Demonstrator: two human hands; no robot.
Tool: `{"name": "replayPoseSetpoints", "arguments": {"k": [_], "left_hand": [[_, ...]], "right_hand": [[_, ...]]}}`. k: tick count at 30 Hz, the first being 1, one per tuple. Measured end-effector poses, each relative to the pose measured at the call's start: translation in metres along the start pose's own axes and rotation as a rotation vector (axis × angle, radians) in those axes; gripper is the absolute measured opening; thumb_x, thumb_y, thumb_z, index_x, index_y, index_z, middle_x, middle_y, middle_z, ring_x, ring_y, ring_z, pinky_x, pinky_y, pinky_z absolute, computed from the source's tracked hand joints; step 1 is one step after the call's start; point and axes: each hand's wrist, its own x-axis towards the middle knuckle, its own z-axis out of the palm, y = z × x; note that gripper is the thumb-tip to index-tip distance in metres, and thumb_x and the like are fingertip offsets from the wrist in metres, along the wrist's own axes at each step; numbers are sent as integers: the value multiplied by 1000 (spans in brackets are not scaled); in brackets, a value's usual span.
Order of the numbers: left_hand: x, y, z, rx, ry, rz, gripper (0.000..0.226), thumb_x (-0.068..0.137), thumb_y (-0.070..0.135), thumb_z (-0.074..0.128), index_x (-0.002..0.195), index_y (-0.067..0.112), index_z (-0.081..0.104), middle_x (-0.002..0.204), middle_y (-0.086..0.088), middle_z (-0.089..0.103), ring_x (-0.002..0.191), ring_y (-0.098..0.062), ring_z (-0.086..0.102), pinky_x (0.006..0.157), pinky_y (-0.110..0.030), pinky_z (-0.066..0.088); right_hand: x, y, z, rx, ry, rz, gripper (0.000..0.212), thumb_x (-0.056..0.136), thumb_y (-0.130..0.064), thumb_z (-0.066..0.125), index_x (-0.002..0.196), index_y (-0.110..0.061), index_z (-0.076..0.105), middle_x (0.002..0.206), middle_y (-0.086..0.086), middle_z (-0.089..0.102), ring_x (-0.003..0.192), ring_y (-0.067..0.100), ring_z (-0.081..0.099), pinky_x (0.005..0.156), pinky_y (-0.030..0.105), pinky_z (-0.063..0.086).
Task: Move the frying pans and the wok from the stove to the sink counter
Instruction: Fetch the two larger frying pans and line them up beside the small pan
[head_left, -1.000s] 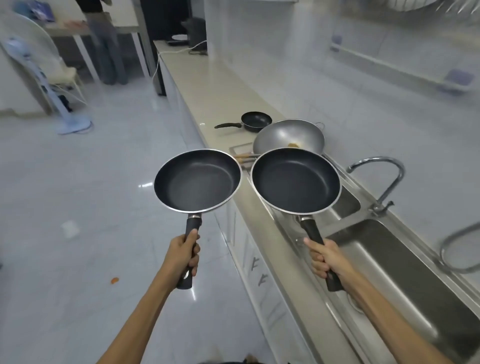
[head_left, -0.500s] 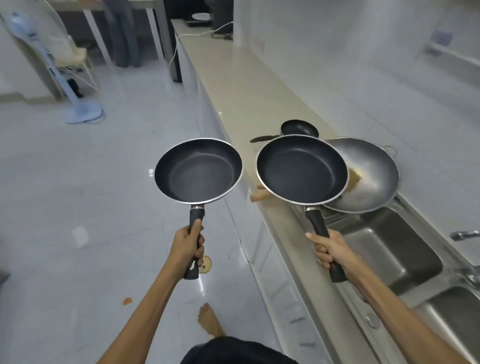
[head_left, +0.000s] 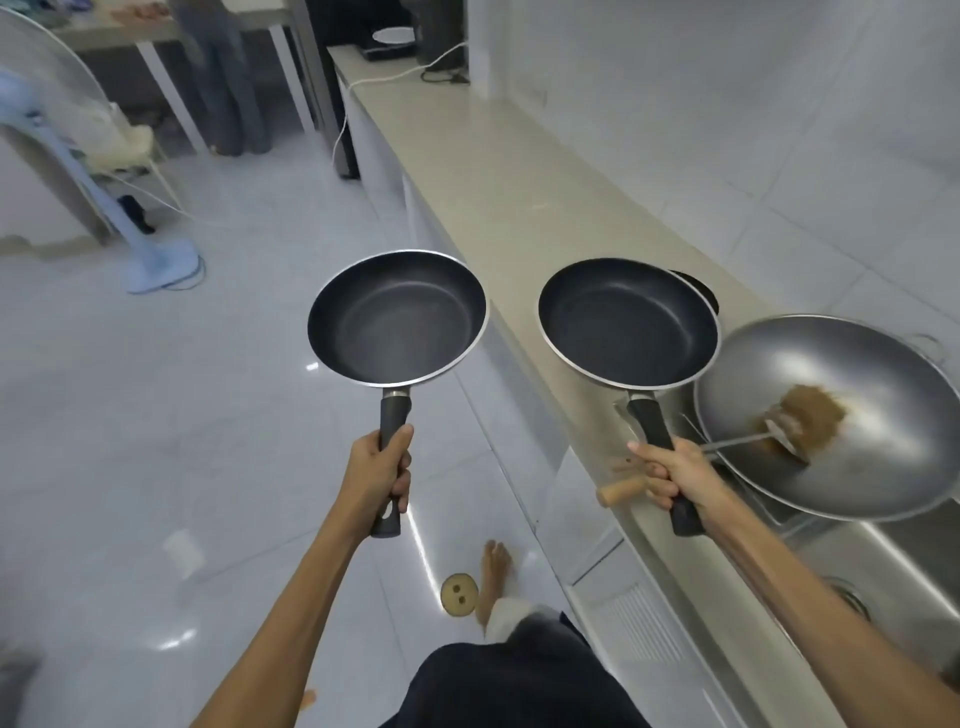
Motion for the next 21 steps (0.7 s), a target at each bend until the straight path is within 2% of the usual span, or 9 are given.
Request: {"name": "replayPoseSetpoints", "arguments": {"k": [6, 14, 21], "left_hand": [[125, 41, -6, -1, -57, 20, 33, 99, 29, 60, 78, 8, 46, 54, 1, 46, 34, -12, 39, 34, -26, 42], [302, 126, 1, 70, -169, 54, 35, 96, 29, 65, 76, 8, 45, 48, 2, 42, 34, -14, 38, 34, -26, 41], [425, 166, 25, 133, -263, 37, 28, 96, 22, 62, 79, 8, 44, 51, 2, 41, 34, -13, 38, 33, -27, 42]], "right_hand": [[95, -34, 30, 6, 43, -4, 44, 98, -11, 62, 63, -15, 36, 36, -6, 30, 24, 8, 29, 30, 16, 27], [224, -106, 68, 96, 171, -33, 38, 98, -10, 62, 68, -15, 39, 39, -6, 34, 25, 8, 30, 29, 18, 29], [286, -146, 85, 115, 282, -13, 38, 98, -13, 64, 70, -16, 38, 41, -7, 36, 28, 7, 29, 29, 18, 29]]}}
